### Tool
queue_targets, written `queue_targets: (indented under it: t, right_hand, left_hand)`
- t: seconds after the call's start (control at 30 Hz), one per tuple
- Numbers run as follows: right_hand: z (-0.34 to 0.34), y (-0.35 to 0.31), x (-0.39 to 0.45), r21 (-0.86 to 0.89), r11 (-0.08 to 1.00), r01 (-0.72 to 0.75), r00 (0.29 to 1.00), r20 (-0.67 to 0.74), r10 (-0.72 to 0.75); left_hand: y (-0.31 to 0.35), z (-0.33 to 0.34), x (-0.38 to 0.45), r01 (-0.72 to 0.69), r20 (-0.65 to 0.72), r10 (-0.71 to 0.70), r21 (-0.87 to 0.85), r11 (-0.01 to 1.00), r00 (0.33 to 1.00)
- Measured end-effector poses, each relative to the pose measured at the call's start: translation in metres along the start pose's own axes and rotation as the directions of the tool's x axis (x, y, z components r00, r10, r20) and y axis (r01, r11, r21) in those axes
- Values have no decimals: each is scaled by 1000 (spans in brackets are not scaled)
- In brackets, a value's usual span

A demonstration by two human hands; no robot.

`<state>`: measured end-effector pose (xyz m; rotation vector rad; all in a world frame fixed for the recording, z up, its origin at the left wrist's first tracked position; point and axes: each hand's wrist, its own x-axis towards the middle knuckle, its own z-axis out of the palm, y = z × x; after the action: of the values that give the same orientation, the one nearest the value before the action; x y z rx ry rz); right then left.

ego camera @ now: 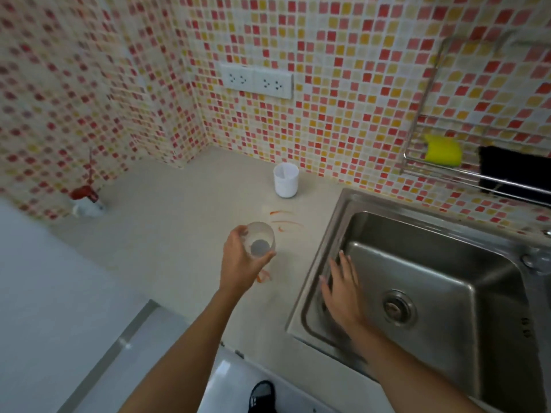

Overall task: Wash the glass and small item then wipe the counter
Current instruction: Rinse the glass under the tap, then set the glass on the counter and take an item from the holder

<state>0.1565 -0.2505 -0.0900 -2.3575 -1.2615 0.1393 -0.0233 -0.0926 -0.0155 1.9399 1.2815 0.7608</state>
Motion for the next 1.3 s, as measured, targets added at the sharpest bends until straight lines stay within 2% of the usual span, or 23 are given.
queue_targets:
  t: [0.2,0.47,0.57,0.87,1.13,1.3]
  right_hand:
    - [52,-66,31,-52,998,29,999,36,-27]
    - [111,-73,47,-163,986,33,994,106,-16]
    - [116,-72,46,-225,973,50,994,106,-27]
    - [115,-73,43,-244,968,59,993,117,-31]
    - [113,-75,42,-255,965,59,991,129,-27]
    - [116,-72,42,-248,967,54,991,128,-22]
  left_hand:
    - [-62,-36,41,34,-5,-34,26,999,999]
    - [-113,-31,74,103,79,-104,17,995,991]
    - [-118,-30,78,95,88,-94,-8,995,992]
    - [-121,-25,81,69,169,-56,-68,995,984]
    - [-122,-22,77,97,109,-92,-42,994,990]
    - [-122,-20,80,108,131,-98,-77,991,987]
